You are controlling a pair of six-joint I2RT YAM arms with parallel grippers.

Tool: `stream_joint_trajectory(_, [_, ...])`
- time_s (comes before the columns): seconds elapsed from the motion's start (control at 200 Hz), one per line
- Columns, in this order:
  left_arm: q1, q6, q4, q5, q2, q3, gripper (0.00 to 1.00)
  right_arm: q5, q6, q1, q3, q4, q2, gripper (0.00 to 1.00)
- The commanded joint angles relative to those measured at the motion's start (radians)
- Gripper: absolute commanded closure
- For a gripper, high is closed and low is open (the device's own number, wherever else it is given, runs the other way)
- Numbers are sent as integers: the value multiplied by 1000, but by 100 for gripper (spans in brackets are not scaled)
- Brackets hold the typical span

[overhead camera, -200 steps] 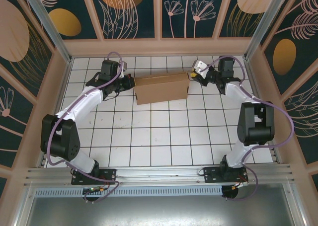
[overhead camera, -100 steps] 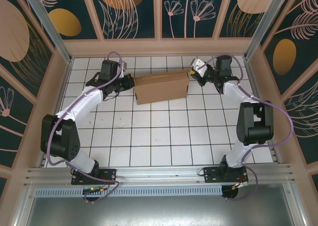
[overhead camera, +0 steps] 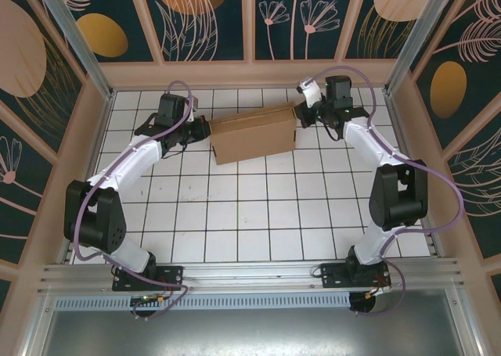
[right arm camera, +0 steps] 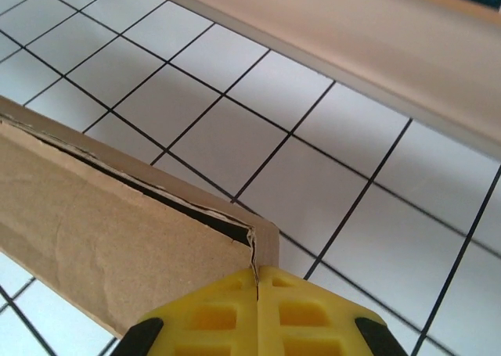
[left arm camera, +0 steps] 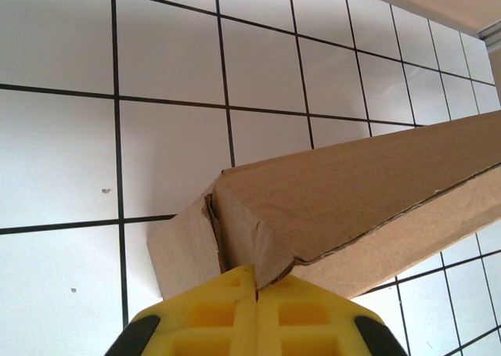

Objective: Fold the paper box

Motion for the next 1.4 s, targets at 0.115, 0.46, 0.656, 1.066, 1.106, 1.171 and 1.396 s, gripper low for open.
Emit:
stream_joint_trajectory(0.115, [-11,7,-65,20,29,10,100,31,272,45,113,-169,-2,100])
stream_joint_trajectory(0.46, [-11,15,-69,1,36,15,100,117,497,88,310,-411,89,100])
stream_joint_trajectory(0.656, [-12,21,-72,-14,23,18,100,162,541,127,219,-373,16,100])
stream_joint_trajectory(1.066, [-74,71,-61,-116,-24,-37,100,192,763,214,-143,-197,-232,100])
stream_joint_trajectory(1.106, [-77,72,-46,-120,-37,-56,100,182,788,214,-167,-180,-249,100])
stream_joint_trajectory(1.171, [-77,65,-15,-122,-63,-94,100,176,824,214,-193,-161,-274,100])
stream_joint_trajectory(1.396, [-78,45,104,-148,-165,-243,100,137,945,214,-245,-108,-320,100])
